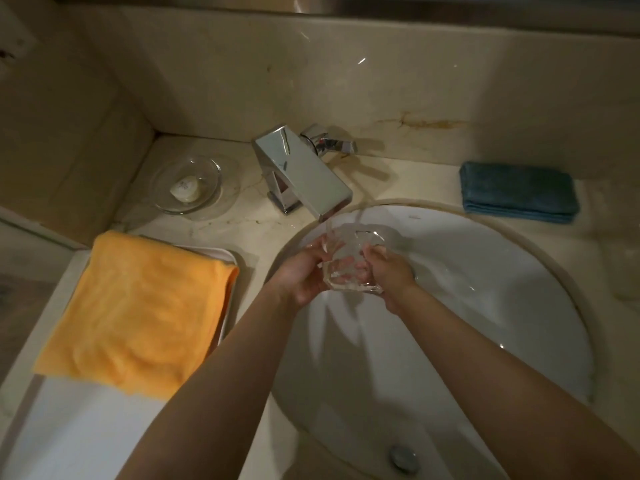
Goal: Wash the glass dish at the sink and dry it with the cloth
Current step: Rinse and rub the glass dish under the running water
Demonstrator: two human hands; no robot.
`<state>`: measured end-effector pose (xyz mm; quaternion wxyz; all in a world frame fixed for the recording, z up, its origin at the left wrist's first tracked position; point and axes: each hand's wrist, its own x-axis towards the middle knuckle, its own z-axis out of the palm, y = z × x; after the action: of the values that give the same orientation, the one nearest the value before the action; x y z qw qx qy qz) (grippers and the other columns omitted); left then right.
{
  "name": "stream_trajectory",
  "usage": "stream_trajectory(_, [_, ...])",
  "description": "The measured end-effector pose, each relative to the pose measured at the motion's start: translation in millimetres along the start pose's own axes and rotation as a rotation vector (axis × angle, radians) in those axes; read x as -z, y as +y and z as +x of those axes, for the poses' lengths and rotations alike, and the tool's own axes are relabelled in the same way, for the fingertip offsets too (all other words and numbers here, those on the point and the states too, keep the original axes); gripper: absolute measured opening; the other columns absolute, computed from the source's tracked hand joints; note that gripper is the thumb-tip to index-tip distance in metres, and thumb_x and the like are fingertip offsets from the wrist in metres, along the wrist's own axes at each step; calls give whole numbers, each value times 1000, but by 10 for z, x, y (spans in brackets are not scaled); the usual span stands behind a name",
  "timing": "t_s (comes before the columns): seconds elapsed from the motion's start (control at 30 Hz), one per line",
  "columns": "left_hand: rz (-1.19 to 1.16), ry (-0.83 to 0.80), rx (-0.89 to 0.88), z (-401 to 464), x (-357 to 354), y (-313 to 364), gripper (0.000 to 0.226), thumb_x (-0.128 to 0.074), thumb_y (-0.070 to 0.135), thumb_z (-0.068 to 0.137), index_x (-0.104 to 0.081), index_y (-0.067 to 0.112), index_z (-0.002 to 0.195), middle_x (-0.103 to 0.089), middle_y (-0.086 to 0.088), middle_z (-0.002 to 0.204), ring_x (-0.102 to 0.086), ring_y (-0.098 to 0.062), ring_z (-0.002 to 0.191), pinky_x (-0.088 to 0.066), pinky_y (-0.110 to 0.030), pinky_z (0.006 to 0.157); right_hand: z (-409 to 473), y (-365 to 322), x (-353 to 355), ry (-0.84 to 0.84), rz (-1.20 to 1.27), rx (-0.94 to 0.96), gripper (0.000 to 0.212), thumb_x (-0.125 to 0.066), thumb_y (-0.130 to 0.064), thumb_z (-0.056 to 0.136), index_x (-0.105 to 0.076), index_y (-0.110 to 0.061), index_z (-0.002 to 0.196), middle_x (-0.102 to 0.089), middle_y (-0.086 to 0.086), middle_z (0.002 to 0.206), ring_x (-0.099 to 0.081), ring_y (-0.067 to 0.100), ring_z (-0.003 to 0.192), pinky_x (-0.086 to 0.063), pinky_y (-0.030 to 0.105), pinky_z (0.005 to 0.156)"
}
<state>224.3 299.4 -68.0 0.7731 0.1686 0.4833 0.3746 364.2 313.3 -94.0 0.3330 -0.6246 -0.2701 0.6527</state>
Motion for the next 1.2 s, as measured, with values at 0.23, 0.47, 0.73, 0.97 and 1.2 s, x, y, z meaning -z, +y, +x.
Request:
stream_trajectory(0.23, [-138,-30,-2,-30,-55,56,43,-30,-9,86,-58,19,103,-74,0,85,-67,-18,84,-58,-34,64,-14,-39,17,-82,106,-24,19,-50,-32,93,-57,-16,84,-49,-6,51,-42,4,37,-39,27,59])
stream_trajectory(0.47, [-150,-27,5,-45,-64,79,52,-21,-10,80,-56,16,110,-69,-5,95,-67,-20,84,-54,-37,73,-93,-86,-7,-77,64,-18,18,-48,-34,94,-58,-20,88,-57,1,71,-50,12,52,-43,26,55])
stream_trajectory(0.73, [-122,1,-10,-61,-97,124,47,-23,-7,86,-60,18,100,-75,0,80,-71,-17,73,-58,-34,64,-77,-102,-41,-46,35,41,10,-45,-29,96,-53,-22,94,-52,1,69,-54,11,47,-45,27,55])
stream_trajectory(0.97, [-75,80,-21,11,-133,136,61,-22,-11,83,-47,18,131,-55,3,124,-59,-15,87,-46,-29,71,-58,-114,-36,-88,92,74,12,-50,-30,94,-51,-24,84,-51,-1,63,-48,9,43,-41,22,47])
stream_trajectory(1.2, [-126,6,13,-44,-100,154,55,-23,-11,79,-57,16,112,-68,-4,97,-68,-21,82,-57,-34,65,-56,-127,-13,-18,-25,15,32,-59,-39,87,-65,-7,87,-64,11,73,-60,22,58,-53,37,66])
